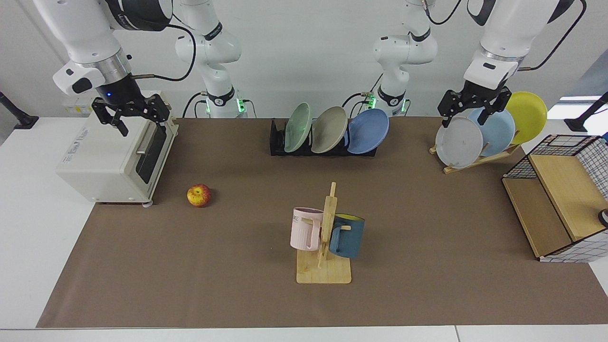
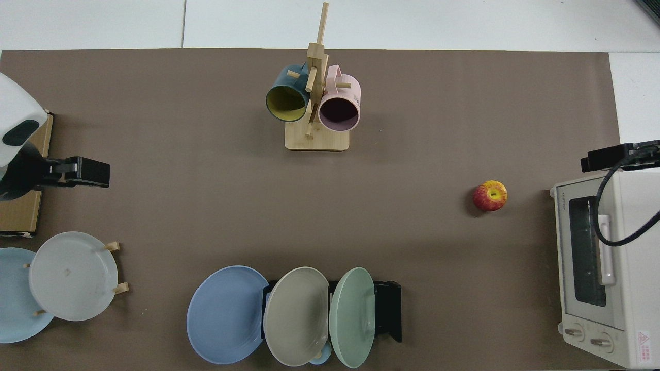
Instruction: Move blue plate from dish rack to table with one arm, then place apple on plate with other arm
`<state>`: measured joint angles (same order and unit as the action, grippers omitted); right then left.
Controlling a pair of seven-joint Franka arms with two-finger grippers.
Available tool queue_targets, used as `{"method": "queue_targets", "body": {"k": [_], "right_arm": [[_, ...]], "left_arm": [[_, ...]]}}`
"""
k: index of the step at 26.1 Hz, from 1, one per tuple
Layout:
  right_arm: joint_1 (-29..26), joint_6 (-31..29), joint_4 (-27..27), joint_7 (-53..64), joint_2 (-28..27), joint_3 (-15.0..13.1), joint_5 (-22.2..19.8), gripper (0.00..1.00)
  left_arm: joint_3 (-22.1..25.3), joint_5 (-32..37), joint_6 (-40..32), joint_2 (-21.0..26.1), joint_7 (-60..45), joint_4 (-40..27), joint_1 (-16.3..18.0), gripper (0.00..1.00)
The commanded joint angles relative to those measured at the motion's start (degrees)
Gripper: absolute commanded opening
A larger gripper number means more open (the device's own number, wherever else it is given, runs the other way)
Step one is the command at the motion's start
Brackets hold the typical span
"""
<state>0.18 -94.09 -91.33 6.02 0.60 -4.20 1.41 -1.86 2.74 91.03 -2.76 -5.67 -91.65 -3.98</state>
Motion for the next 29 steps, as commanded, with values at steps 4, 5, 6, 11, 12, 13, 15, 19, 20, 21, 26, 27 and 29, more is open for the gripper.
{"method": "queue_targets", "body": {"k": [4,5,6,11,12,13,15,19,20,21,26,27,29], "right_arm": [[-0.1,0.9,0.9,-1.4,-0.4,0.2,-0.1,1.00],[-0.1,0.9,0.9,-1.4,-0.4,0.2,-0.1,1.00],[-0.1,0.8,1.0,-1.4,-0.4,0.2,-0.1,1.00],[-0.1,0.9,1.0,-1.4,-0.4,0.2,-0.1,1.00],[-0.1,0.9,1.0,-1.4,-0.4,0.2,-0.1,1.00],[-0.1,0.9,0.9,-1.4,-0.4,0.2,-0.1,1.00],[-0.1,0.9,1.0,-1.4,-0.4,0.2,-0.1,1.00],[-0.1,0.9,1.0,-1.4,-0.4,0.2,-0.1,1.00],[-0.1,0.9,0.9,-1.4,-0.4,0.2,-0.1,1.00],[-0.1,0.9,0.9,-1.4,-0.4,0.2,-0.1,1.00],[-0.1,0.9,0.9,-1.4,-0.4,0.2,-0.1,1.00],[-0.1,0.8,0.9,-1.4,-0.4,0.2,-0.1,1.00],[-0.1,0.8,0.9,-1.4,-0.4,0.2,-0.1,1.00]], "left_arm": [[-0.4,-1.2,-1.2,-0.9,1.0,-0.5,0.9,1.00],[-0.4,-1.2,-1.2,-0.9,1.0,-0.5,0.9,1.00],[-0.4,-1.2,-1.2,-0.9,1.0,-0.5,0.9,1.00],[-0.6,-1.3,-1.2,-0.9,1.0,-0.5,0.8,1.00],[-0.5,-1.5,-1.2,-0.9,1.0,-0.5,0.9,1.00],[-0.5,-1.5,-1.2,-1.0,1.0,-0.6,0.9,1.00],[-0.4,-1.5,-1.2,-1.0,1.0,-0.6,0.9,1.00],[-0.4,-1.5,-1.2,-1.5,1.0,-1.2,0.8,1.00],[-0.4,-1.5,-1.1,-1.7,1.0,-1.7,0.7,1.00],[-0.5,-1.5,-1.1,-1.8,1.0,-1.9,0.7,1.00],[-0.5,-1.6,-0.5,-2.0,1.2,-2.2,0.6,1.00],[-0.5,-1.6,-0.5,-2.0,1.2,-2.4,0.6,1.00],[-0.5,-1.6,-0.4,-2.2,1.2,-2.7,0.4,1.00]]}}
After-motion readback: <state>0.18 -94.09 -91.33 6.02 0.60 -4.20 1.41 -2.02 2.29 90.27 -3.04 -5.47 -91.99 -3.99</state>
